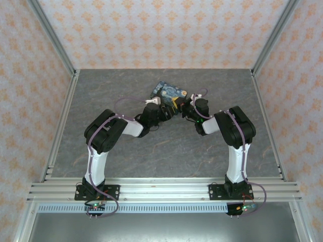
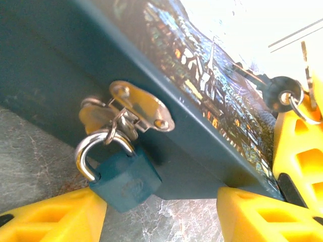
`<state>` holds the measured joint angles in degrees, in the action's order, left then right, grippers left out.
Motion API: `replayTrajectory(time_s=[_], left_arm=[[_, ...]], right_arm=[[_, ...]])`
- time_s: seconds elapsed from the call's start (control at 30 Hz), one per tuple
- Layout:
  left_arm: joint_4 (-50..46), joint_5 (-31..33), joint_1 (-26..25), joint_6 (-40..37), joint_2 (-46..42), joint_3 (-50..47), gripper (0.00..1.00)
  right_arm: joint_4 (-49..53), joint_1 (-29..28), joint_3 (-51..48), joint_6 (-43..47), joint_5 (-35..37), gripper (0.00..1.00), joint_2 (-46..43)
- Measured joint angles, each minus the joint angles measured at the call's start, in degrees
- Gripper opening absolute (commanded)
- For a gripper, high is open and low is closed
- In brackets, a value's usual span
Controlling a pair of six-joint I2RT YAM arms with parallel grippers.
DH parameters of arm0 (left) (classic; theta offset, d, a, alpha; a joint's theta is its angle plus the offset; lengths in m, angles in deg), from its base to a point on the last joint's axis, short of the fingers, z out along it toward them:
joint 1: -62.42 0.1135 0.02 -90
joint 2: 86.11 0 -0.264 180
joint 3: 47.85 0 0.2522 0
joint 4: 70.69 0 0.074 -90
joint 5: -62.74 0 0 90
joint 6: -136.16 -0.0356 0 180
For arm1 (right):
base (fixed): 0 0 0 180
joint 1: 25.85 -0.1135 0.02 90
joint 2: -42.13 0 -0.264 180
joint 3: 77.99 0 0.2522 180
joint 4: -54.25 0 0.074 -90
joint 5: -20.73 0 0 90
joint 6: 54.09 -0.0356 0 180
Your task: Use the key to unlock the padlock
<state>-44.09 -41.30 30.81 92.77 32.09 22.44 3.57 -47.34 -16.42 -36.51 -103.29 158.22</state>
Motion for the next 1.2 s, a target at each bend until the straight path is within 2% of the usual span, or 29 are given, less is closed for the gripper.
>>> replayTrajectory(time_s=[0.27,0.53,0.83,1.0,1.2], left_arm=[[1.6,-0.6,0.6,3.0,0.7,0.0,0.62],[8.0,-0.8,2.1,9.1,4.0,1.5,0.62],[7.4,-1.7,2.9,10.3,4.5,2.6,0.62],[1.8,-1.0,4.6,8.0,1.0,1.4,0.63],[-12.8,1.5,8.8,1.0,-8.2,2.2,0.65]], right_arm=[[-1.0,0.0,0.0,0.0,0.2,0.0,0.5],[-1.3,0.0,0.0,0.0,0.8,0.0,0.6],[-1.7,0.0,0.1,0.0,1.0,0.0,0.8],[0.6,0.2,0.6,0.0,0.6,0.0,-0.1],[14.1,1.2,4.9,1.6,-0.7,0.0,-4.3]])
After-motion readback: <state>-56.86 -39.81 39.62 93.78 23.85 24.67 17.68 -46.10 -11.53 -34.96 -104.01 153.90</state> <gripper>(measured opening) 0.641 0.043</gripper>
